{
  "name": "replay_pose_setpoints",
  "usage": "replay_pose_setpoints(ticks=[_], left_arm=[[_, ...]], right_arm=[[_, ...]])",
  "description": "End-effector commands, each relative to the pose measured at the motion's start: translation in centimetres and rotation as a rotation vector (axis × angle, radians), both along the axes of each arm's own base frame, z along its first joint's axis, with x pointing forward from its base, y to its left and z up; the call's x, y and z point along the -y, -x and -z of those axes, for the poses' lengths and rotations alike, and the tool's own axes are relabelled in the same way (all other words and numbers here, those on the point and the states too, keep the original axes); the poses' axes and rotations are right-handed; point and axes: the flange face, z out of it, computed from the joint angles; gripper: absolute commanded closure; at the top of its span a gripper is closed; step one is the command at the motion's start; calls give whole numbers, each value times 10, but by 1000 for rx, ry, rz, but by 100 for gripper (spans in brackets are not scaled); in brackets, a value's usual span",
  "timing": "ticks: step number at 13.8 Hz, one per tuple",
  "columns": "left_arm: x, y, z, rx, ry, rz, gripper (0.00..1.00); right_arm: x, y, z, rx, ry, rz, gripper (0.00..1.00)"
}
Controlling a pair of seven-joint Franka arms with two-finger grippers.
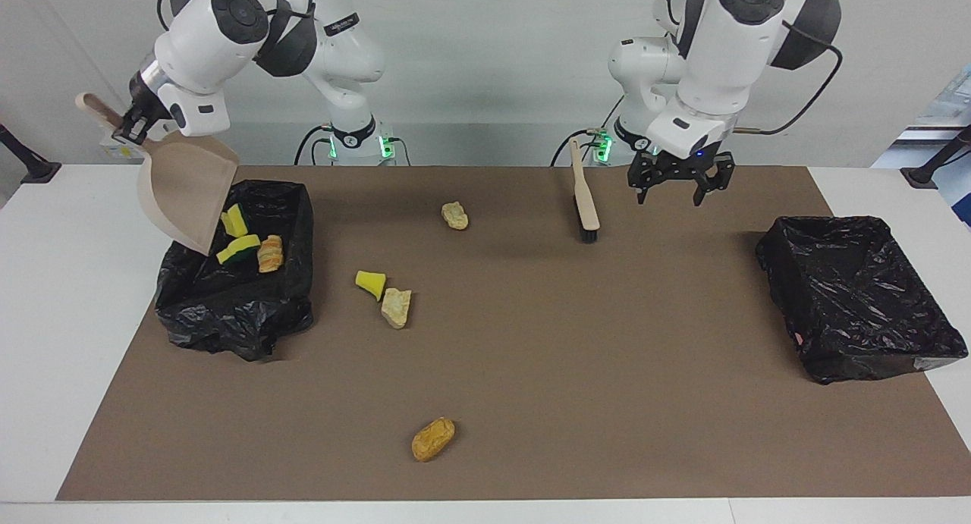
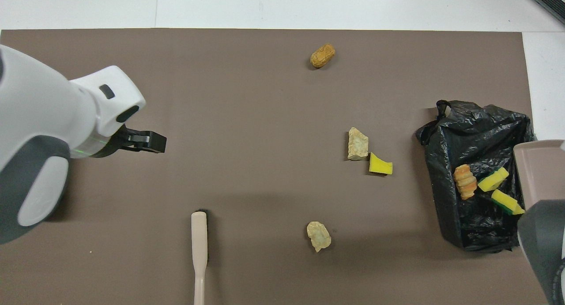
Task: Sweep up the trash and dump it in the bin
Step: 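Tip the dustpan with the right gripper to dump debris into the bag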
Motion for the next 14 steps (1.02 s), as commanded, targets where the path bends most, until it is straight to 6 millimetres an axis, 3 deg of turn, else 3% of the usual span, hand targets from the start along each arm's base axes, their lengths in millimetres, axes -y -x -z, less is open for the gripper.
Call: replay_pose_setpoints(ticks=[1,3,5,8,11,14], left_arm=[[-33,-4,-41,-15,-5,11,0],[-44,-2,-63,-14,-2,58,0],[-56,-4,-67,-4,0,41,0],[-57,-4,-71,17,4,39,0],[-63,-4,-71,17,5,27,0],[-61,-3,-71,18,3,33,0]], right_arm=[[-5,0,-10,33,-25,27,100],[-17,-1,0,51,-194,54,100],[-27,-3,12,64,-346,86,100],[-43,-5,23,176,-539,218,100],[-73,-9,27,342,-600,430,100],[-95,-28,49,475,-617,623,100]])
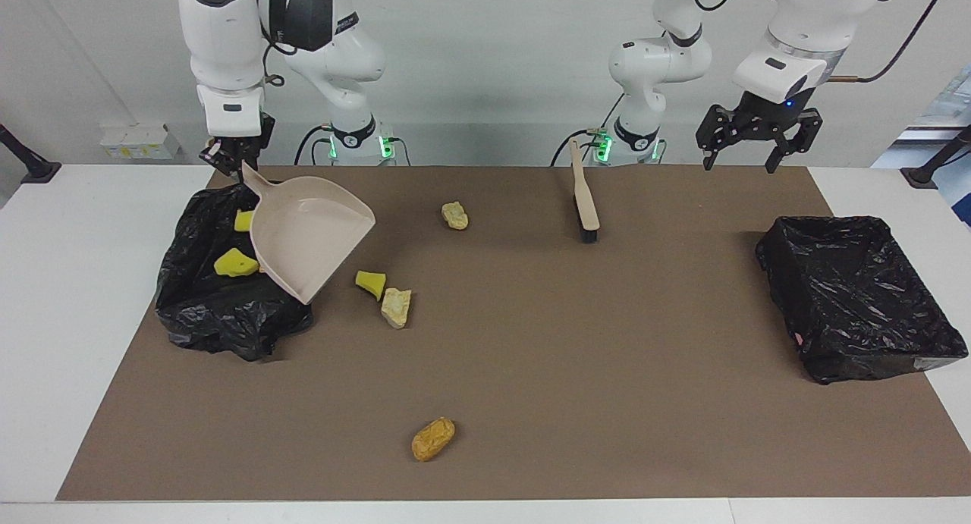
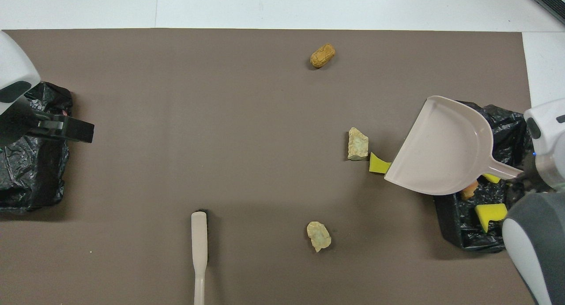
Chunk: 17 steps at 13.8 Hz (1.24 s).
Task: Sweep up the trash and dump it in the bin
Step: 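Return the dustpan to the table center with the right gripper and release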
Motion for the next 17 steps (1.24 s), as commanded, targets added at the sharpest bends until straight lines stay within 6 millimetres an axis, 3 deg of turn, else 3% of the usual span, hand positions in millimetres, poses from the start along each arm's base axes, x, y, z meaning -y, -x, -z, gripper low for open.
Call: replay_pose_setpoints(ticks=[1,3,4,5,7,10,11,13,17], left_arm=[[-1,-1,-6,7,2,13,0],[-5,-3,-4,7,3,6,0],[-9,-3,-4,6,2,-2,0],[-20,-5,-5,9,4,-8,0],[-18,-7,-3,4,4,22,0],[-25,-6,-5,2,28,8,0],[-25,-6,-4,-1,29,8,0],[-24,-5,-4,-6,31,12,0],[-28,-4,-6,-1,39,2,0]], right_arm=[[-35,-19,15,69,-65,144,100],[-70,-27,30,93,-124,239,100],[-77,-33,39,106,-146,323,100],[-97,-41,45,112,-177,384,100],[-146,-59,58,117,-215,475,100],[-237,-65,87,164,-261,613,100],[-256,-69,93,171,-273,636,100],[-325,-59,111,175,-284,659,100],[-435,-60,151,204,-323,762,100]])
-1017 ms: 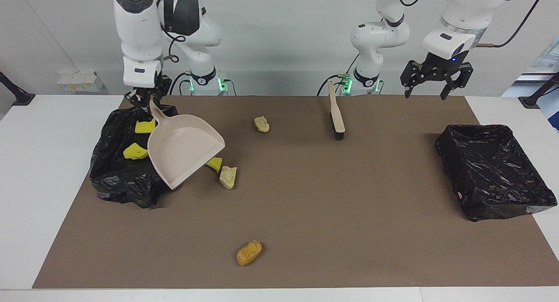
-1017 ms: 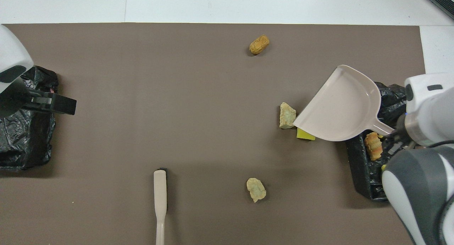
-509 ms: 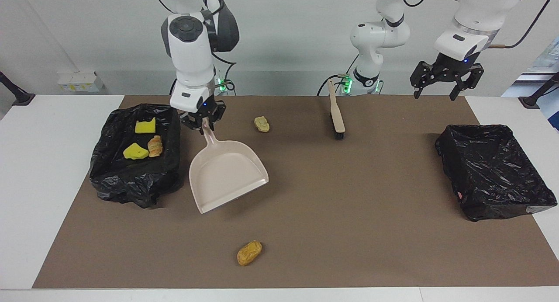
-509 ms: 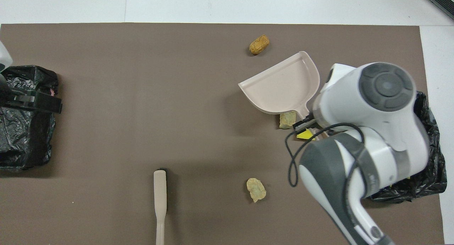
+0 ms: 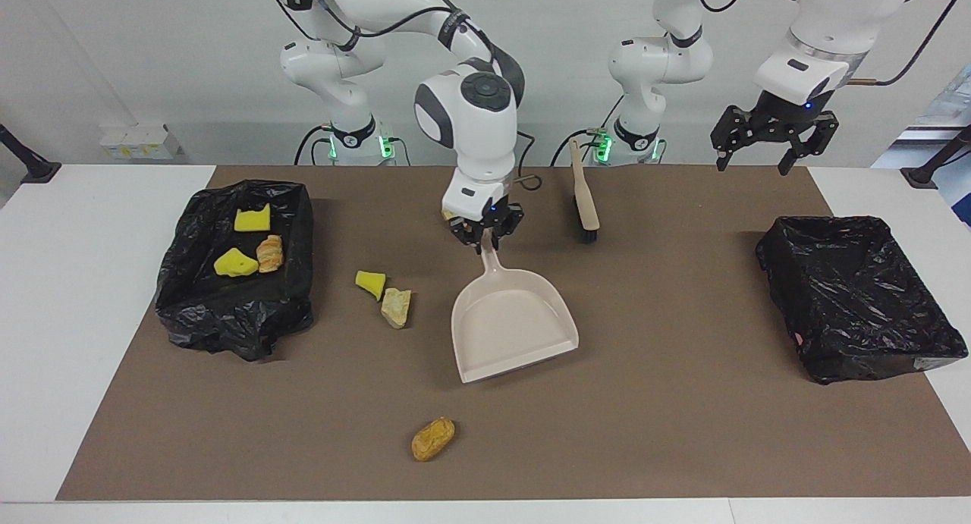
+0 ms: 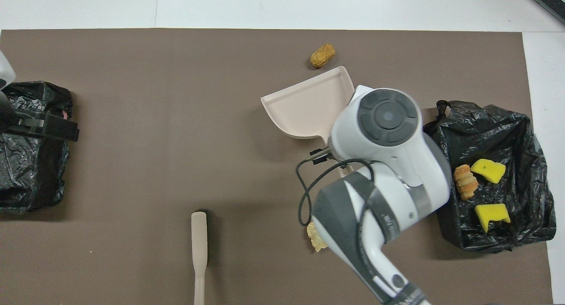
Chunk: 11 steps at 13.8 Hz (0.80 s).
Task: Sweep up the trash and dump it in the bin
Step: 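Return the dustpan to the table center with the right gripper and release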
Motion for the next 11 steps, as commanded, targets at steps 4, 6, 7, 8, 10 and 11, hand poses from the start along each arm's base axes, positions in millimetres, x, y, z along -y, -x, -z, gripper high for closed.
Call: replay_pose_setpoints(ticks=[4,6,7,8,10,11], left_arm=[[-6,3,-6,0,13,-15,0],[-8,4,-7,-3,12,-18,0],[-10,4,-7,-3,12,-19,0],[-13,4,-7,-5,12,-30,0],[-10,4,-7,-6,11,-22,0],[-11,4,-7,-6,11,-24,0]], right_arm=[[-119,-14,61,85,-13,140,100],[-127,-14,63,121,-43,199,100],[-128,-12,62,125,-40,197,53],[-128,-9,61,128,-36,191,1],[-129,-3,43,129,-57,189,0],[-125,5,28,119,-61,192,0]])
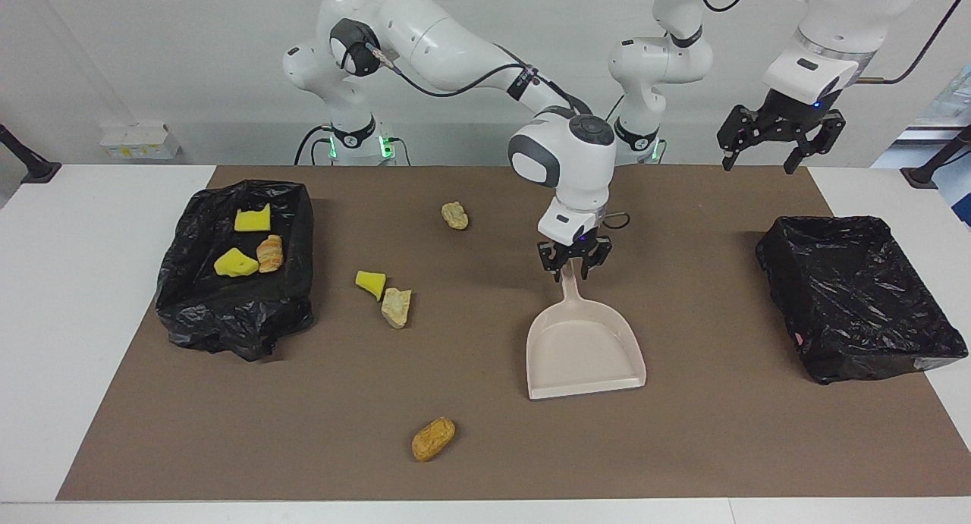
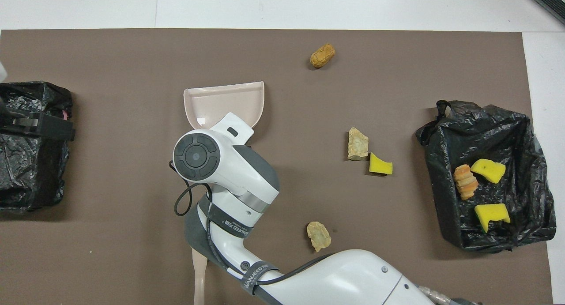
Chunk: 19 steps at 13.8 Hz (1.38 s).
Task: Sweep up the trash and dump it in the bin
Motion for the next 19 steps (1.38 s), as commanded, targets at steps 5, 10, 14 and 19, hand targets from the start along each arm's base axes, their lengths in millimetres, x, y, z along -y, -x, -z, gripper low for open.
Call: replay_pose_setpoints(ticks=[5,10,14,19], left_arm=[[-6,4,-5,-9,8,-12,0],[-5,6,-5,-14,8,-15,0],[2,12,3,-14,8,-1,0],[65,-3,56,57,24,105,0]], right_arm=[[-20,109,-42,-101,-35,65,0],[-34,200,-39,-171,-19,24,0],[-27,263,-23,-249,-16,3,0],[-43,306,18,-253,-24,-3,6]])
